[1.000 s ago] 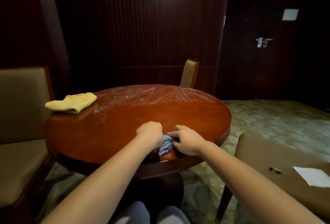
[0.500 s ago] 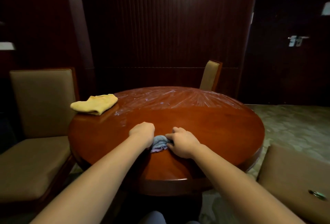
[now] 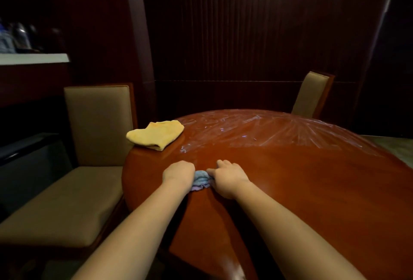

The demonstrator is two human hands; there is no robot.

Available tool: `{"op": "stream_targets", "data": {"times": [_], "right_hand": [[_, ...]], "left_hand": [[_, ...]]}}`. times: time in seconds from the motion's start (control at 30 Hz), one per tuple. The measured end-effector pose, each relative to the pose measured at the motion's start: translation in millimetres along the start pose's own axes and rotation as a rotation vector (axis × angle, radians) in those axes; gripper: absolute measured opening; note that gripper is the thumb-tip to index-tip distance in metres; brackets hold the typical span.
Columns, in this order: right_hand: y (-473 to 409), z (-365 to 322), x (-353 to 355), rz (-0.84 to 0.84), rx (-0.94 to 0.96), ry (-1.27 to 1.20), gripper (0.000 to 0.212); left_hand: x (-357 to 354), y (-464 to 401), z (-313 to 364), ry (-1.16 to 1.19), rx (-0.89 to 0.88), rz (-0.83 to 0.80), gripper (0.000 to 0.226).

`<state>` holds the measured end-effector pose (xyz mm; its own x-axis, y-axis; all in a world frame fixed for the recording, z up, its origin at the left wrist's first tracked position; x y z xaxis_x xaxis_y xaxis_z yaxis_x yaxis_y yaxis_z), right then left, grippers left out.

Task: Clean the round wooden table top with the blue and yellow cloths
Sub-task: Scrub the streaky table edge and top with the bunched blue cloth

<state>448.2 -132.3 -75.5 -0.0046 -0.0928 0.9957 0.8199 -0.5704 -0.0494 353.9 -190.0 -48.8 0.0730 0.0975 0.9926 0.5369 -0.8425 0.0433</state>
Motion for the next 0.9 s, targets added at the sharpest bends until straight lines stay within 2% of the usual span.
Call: {"op": "stream_targets", "data": {"times": [0.17, 0.6, 0.9], "right_hand": [[-47.6, 14.9, -5.5, -0.004, -0.011, 0.057, 0.033], [-162.6, 70.8, -19.3, 0.046, -0.032, 0.01, 0.035], [-173.8, 81.6, -21.9, 0.068, -0.071, -0.028, 0.036]], "left_hand": [[2.2, -49.0, 3.6, -0.06, -0.033, 0.004, 0.031], [7.4, -179.7, 7.8, -0.105, -0.091, 0.096, 0.019], [3.0, -194.8, 14.3, -0.144, -0.097, 0.172, 0.022]]}}
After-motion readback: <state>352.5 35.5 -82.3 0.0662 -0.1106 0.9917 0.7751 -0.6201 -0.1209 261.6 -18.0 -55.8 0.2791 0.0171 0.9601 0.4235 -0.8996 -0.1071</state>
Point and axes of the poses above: each hand's wrist, its own y-axis away from the middle knuckle, its own x-axis out of the back of the hand, z = x × y, the point moved 5 cm from there along -y, towards the middle knuckle, and after that the axes turned 10 degrees about x, right-handed, at the moved point
